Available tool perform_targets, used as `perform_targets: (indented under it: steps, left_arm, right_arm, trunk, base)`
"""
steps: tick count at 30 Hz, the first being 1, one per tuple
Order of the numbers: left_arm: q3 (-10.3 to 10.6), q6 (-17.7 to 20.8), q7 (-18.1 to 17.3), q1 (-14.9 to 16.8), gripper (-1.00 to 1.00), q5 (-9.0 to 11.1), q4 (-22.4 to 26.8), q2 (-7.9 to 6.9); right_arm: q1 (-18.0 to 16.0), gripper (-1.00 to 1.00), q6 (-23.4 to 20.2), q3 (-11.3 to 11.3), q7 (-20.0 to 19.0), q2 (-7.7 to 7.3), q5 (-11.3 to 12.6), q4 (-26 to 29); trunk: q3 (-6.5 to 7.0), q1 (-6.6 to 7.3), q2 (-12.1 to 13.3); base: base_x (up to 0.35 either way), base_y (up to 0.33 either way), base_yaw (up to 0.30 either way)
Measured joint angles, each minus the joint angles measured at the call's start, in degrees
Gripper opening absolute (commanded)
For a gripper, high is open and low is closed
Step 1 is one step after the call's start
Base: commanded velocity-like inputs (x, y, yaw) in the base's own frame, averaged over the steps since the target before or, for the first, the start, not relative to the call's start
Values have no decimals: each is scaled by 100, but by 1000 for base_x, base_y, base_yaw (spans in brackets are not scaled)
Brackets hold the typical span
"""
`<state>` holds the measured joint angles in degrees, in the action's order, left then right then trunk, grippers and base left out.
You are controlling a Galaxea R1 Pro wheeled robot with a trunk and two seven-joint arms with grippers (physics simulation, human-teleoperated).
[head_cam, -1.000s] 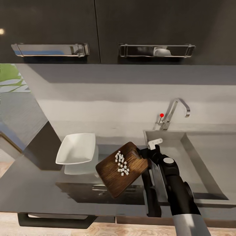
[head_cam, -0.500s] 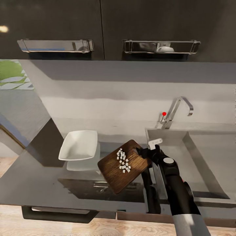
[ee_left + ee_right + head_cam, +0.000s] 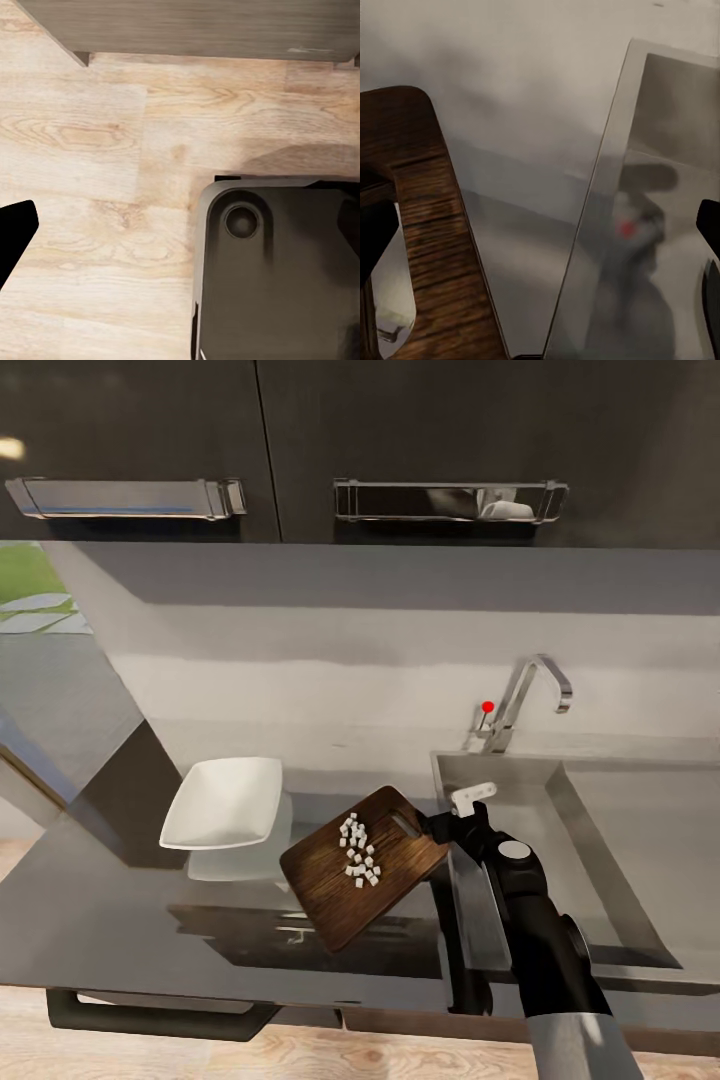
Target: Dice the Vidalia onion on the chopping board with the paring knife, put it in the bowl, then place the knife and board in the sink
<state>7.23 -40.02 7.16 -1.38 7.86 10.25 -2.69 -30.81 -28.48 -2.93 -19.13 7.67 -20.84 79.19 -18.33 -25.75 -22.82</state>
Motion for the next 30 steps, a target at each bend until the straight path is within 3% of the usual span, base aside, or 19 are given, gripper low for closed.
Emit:
perform_targets:
  steps: [30]
  left_arm:
    - [-1,9,-9,0,100,9,-9,0]
  right_arm:
    - [0,100,0,0,0,0,0,0]
  trunk:
    - [-99,0,0]
  base:
    - [-12,7,0]
